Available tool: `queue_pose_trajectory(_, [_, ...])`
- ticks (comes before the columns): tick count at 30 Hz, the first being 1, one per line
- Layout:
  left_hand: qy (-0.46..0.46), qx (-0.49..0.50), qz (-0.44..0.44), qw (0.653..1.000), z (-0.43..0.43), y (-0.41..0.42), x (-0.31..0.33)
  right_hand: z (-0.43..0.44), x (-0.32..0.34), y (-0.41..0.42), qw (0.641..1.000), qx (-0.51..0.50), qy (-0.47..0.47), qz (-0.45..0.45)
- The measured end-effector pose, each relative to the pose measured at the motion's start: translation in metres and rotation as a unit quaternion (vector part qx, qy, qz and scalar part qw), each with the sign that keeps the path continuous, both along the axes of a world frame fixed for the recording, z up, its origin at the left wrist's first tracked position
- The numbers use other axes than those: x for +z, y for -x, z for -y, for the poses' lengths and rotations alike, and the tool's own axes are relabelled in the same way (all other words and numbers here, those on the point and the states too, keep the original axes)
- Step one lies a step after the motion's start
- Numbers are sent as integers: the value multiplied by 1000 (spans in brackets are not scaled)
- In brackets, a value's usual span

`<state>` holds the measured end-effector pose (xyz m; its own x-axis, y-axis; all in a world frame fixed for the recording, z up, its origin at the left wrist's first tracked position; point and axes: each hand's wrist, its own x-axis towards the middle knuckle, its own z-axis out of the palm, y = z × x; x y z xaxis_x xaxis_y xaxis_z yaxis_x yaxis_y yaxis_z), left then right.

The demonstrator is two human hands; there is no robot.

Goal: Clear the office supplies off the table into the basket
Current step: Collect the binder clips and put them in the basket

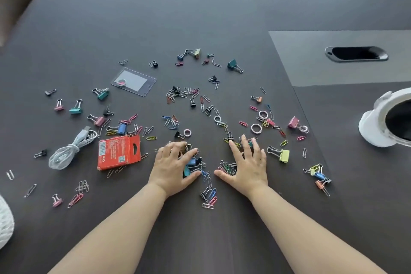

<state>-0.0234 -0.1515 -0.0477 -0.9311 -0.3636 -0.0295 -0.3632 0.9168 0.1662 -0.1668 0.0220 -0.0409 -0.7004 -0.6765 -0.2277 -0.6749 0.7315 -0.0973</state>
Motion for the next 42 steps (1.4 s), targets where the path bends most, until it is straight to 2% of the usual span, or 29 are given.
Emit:
queue_pose_trajectory(4, [-23,9,-95,995,-1,-3,-8,11,-11,6,986,30,151,-59])
queue_pose_trajectory(9, [-16,6,-108,994,0,-2,-8,10,-20,5,968,50,226,-97])
queue_pose_trajectory(15, [-11,11,-107,994,-2,-4,-5,10,-18,2,967,76,215,-110])
queue_pose_trajectory(19, [-23,32,-85,996,-11,-6,5,10,-12,-6,976,71,176,-102])
queue_pose_trajectory(23, [-22,56,-26,998,-20,-12,15,5,3,-18,983,78,135,-94])
queue_pose_trajectory(27, [-87,120,104,983,-19,-23,35,6,18,-33,990,66,110,-59])
queue_pose_trajectory(28, [-104,126,109,980,-19,-28,40,9,22,-37,991,60,112,-50])
queue_pose_trajectory(31, [-144,136,83,977,-14,-50,56,23,35,-54,989,36,147,8])
queue_pose_trajectory(35, [-170,152,7,974,-5,-83,73,43,57,-82,981,46,186,20])
queue_pose_trajectory(40, [-156,182,-118,964,14,-136,109,73,84,-121,969,86,230,24])
queue_pose_trajectory(42, [-120,191,-177,958,28,-167,123,90,97,-140,961,102,254,33])
